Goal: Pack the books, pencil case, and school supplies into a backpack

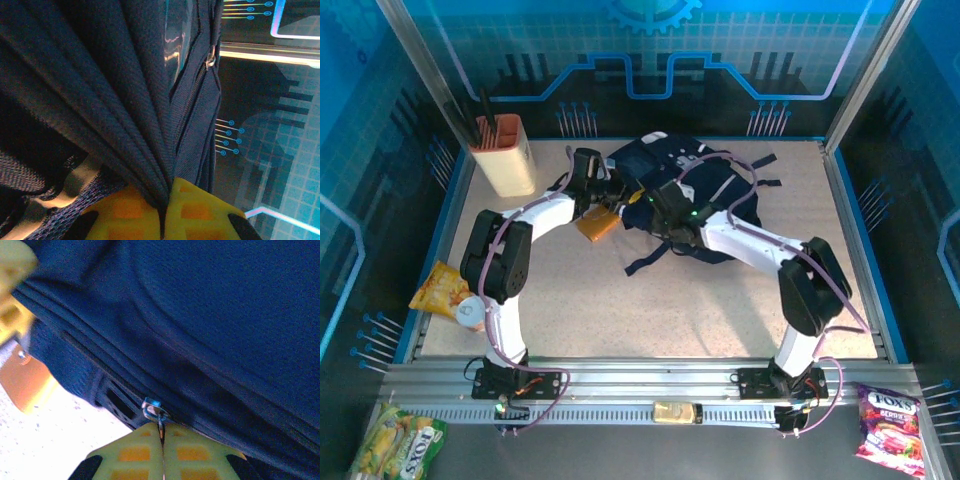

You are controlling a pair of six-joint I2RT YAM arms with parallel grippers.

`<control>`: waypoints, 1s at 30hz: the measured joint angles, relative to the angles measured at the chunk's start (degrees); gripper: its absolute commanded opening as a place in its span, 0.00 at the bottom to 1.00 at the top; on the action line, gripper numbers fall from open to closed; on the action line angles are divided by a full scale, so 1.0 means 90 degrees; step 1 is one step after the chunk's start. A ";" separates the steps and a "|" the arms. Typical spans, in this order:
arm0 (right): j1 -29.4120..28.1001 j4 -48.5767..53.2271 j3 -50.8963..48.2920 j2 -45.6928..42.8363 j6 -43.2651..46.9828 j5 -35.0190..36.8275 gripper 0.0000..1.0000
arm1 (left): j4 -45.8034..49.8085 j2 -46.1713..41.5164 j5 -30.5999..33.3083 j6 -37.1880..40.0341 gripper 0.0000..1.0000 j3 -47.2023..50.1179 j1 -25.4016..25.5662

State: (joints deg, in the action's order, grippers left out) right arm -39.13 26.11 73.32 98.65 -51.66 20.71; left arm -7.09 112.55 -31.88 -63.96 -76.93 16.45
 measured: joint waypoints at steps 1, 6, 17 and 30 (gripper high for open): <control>0.0022 0.0039 -0.0163 -0.0107 -0.0010 -0.0002 0.06 | 0.0012 0.0002 0.0000 0.0000 0.00 -0.0005 0.0000; 0.0097 0.0170 -0.0792 -0.0423 -0.0097 0.0104 0.08 | 0.0087 0.0010 -0.0002 0.0000 0.00 -0.0010 -0.0002; 0.0143 0.0279 -0.0522 -0.0131 0.0192 0.0022 0.21 | 0.0087 0.0017 0.0000 -0.0005 0.00 -0.0010 -0.0036; 0.0148 0.0381 -0.0459 -0.0041 0.0138 -0.0002 0.06 | 0.0090 0.0029 0.0007 -0.0002 0.00 -0.0012 -0.0044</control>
State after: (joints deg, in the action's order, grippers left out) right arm -37.80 29.54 69.19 98.28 -50.41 20.69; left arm -6.28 112.81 -31.81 -63.99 -77.03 16.05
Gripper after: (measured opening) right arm 0.092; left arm 0.073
